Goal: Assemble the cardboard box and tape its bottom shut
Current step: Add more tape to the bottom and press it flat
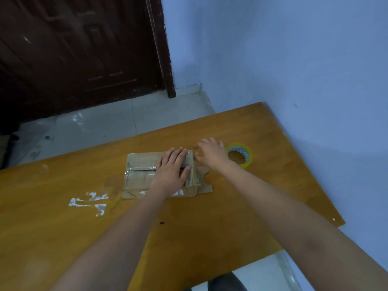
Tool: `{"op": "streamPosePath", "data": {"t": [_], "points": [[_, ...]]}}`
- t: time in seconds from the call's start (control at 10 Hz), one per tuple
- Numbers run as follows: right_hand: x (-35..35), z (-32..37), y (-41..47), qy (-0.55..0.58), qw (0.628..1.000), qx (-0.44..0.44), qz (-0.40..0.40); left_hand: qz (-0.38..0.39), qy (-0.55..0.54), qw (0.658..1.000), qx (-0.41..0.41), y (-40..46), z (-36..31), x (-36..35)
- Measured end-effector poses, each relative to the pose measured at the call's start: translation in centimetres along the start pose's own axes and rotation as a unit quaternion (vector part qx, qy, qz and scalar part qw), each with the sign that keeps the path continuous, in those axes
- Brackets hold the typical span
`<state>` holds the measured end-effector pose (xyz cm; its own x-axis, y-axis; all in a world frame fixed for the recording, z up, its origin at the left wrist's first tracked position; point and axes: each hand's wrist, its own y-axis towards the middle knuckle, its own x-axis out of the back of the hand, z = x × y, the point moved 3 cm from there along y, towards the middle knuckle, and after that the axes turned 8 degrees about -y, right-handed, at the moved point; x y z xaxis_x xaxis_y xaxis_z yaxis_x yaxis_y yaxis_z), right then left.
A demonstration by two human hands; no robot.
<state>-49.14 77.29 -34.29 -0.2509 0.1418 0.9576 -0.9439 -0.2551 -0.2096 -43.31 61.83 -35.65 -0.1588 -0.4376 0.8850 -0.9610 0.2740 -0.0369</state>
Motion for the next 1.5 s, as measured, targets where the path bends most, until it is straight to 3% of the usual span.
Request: {"op": "streamPosePath", "data": {"t": [0.3, 0.7, 1.0, 1.1, 1.3, 1.5], "points": [[2.0, 1.3, 1.8, -0.083, 0.985, 0.115, 0.099, -0.011, -0.01, 1.0, 0.003, 0.1, 0.1, -0.1], [2.5, 1.1, 2.2, -0.104, 0.983, 0.112, 0.101, -0.017, 0.0, 1.0, 0.006, 0.1, 0.2, -0.2], [1.1, 0.9, 0.6, -0.124, 0.988, 0.086, 0.022, -0.015, 0.019, 1.0, -0.002, 0.0, 0.1, -0.3], [-0.1, 0.9, -0.6, -0.094, 0.99, 0.091, -0.046, -0.005, 0.03, 1.0, -0.002, 0.0, 0.1, -0.4], [-1.2, 1.2, -1.9, -0.015, 0.996, 0.035, -0.077, 0.0, 0.044, 0.999, -0.007, -0.1, 0.1, -0.7], [-2.1, 1.9, -3.1, 0.076, 0.997, -0.017, 0.005, -0.002, 0.052, 0.999, -0.004, 0.0, 0.4, -0.9]]}}
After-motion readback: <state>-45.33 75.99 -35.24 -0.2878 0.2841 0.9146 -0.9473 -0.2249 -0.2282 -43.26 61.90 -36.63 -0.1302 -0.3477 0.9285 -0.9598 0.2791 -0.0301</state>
